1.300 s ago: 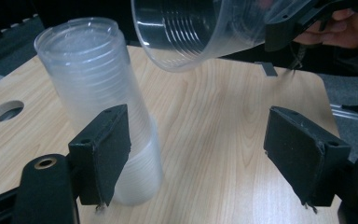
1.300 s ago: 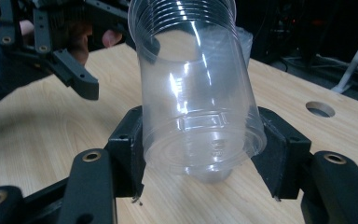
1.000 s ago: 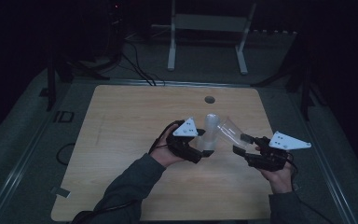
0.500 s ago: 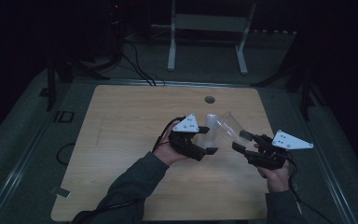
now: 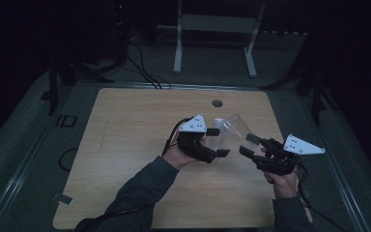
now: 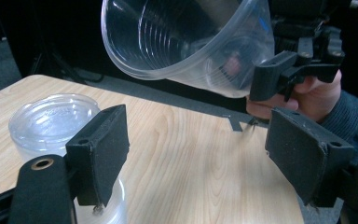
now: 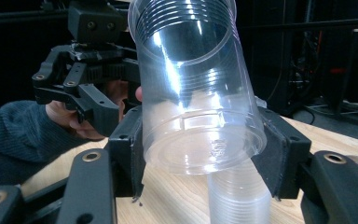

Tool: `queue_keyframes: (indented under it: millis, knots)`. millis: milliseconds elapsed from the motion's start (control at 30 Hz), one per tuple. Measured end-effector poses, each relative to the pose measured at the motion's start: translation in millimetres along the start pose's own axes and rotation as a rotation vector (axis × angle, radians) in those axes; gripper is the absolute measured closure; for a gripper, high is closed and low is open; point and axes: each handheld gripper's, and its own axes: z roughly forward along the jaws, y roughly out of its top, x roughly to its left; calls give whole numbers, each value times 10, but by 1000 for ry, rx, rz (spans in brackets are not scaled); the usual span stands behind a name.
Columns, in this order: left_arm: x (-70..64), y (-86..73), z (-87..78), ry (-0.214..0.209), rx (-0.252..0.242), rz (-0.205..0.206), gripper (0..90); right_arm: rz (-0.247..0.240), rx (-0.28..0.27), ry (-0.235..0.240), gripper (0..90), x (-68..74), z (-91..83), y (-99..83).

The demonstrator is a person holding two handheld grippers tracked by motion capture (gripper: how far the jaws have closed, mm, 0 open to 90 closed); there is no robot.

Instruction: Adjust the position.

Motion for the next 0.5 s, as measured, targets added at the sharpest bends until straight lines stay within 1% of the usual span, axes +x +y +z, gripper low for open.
queue_keyframes:
  millis: [167,333,500]
  knots:
    - [-7,5,18,-2,-21,-6,213,15,-12,28,413,5,30,-15]
    - [-13,12,30,-18,-45,-20,210,29,-24,56,413,30,74,-39]
    - [-13,27,20,-33,-69,-25,207,37,-36,76,412,36,94,-50]
